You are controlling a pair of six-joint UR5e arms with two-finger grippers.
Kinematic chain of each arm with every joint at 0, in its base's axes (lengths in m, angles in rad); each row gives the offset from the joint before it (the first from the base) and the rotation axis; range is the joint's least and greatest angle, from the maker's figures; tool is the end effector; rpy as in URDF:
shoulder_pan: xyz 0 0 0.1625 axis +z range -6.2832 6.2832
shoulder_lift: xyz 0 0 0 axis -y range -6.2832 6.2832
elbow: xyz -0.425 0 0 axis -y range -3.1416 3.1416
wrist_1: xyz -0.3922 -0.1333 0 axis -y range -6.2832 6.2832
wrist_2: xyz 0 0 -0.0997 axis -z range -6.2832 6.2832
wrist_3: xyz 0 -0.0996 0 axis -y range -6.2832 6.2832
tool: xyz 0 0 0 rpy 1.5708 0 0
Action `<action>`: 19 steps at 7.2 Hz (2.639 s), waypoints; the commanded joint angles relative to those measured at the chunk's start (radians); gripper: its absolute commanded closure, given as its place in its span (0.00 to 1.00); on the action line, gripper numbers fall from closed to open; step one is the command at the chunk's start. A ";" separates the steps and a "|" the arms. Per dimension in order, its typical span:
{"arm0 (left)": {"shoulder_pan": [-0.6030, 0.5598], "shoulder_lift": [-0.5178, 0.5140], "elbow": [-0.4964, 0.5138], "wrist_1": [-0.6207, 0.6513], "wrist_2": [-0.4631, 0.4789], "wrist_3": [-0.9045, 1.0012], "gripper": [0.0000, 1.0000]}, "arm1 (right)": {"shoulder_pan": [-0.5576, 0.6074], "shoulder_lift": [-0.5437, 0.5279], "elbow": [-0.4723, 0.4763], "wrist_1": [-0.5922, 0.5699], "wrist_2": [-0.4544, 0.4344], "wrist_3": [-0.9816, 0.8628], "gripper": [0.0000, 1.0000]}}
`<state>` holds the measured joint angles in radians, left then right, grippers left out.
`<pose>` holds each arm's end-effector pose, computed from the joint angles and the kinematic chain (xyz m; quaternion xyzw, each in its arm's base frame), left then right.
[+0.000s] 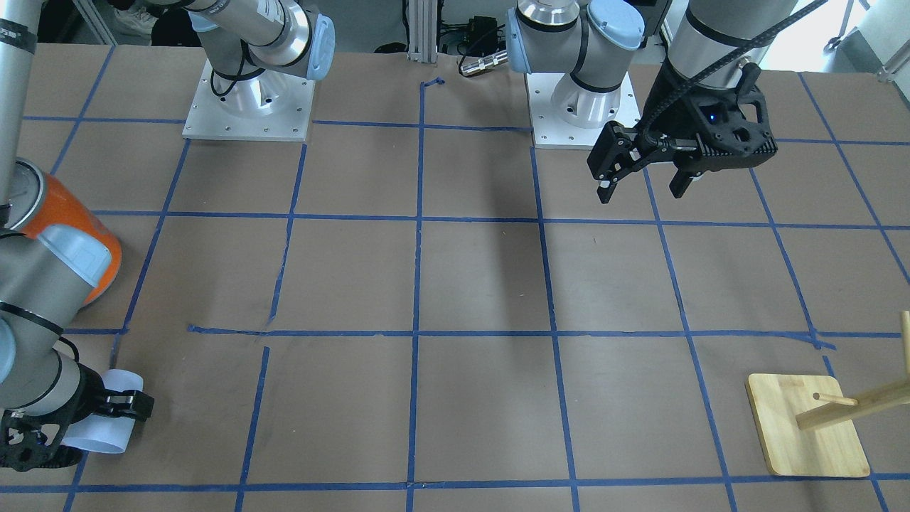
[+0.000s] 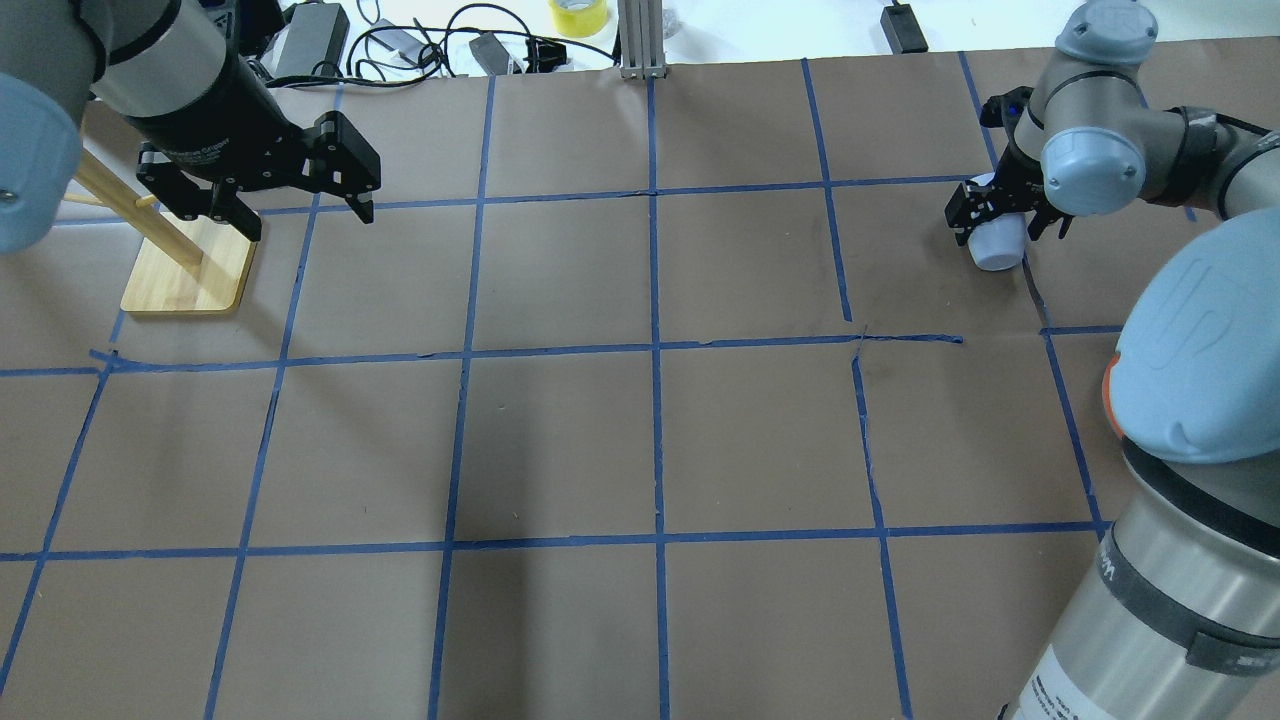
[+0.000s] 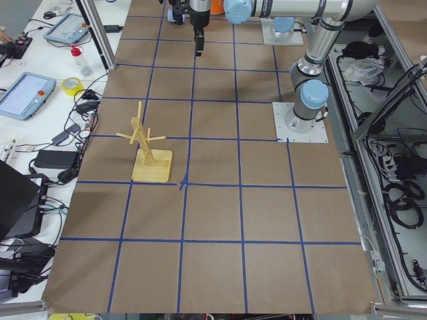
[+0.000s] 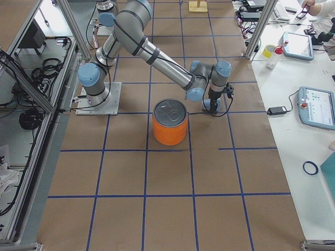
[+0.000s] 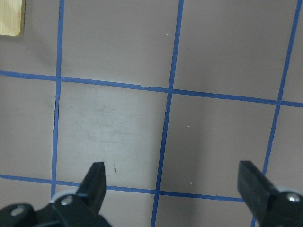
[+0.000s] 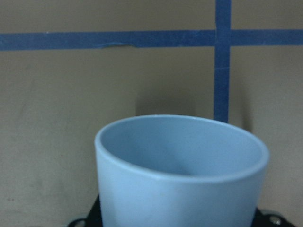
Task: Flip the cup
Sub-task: 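Carry the cup with the right gripper toward the left gripper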
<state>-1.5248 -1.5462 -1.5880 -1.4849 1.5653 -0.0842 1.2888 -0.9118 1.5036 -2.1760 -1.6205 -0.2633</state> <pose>-0.1112 -0.4959 0.5004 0.0649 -0.9968 0.0466 0.0036 -0.0678 -0.6954 0.1816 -0.0095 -0.9996 -0.0002 0.0257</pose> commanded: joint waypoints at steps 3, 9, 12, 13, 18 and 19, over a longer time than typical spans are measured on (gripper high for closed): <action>0.000 0.000 -0.001 0.000 -0.001 0.001 0.00 | 0.032 -0.073 -0.003 0.045 0.014 -0.013 0.82; 0.000 0.000 -0.003 0.000 0.001 0.000 0.00 | 0.421 -0.112 -0.003 -0.036 0.013 -0.244 0.82; 0.000 0.000 -0.001 0.000 0.001 0.000 0.00 | 0.597 -0.064 -0.002 -0.188 0.034 -0.466 0.79; 0.000 0.000 -0.001 0.000 0.001 0.000 0.00 | 0.647 -0.044 0.001 -0.259 0.034 -0.550 0.76; 0.000 0.011 0.023 -0.002 0.001 -0.012 0.00 | 0.735 0.028 0.010 -0.378 0.024 -1.048 0.78; 0.000 0.014 0.032 -0.003 0.001 -0.017 0.00 | 0.735 0.034 0.013 -0.372 0.022 -1.056 0.77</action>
<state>-1.5247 -1.5355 -1.5681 -1.4868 1.5668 -0.0945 2.0215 -0.8808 1.5131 -2.5537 -1.5934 -1.2693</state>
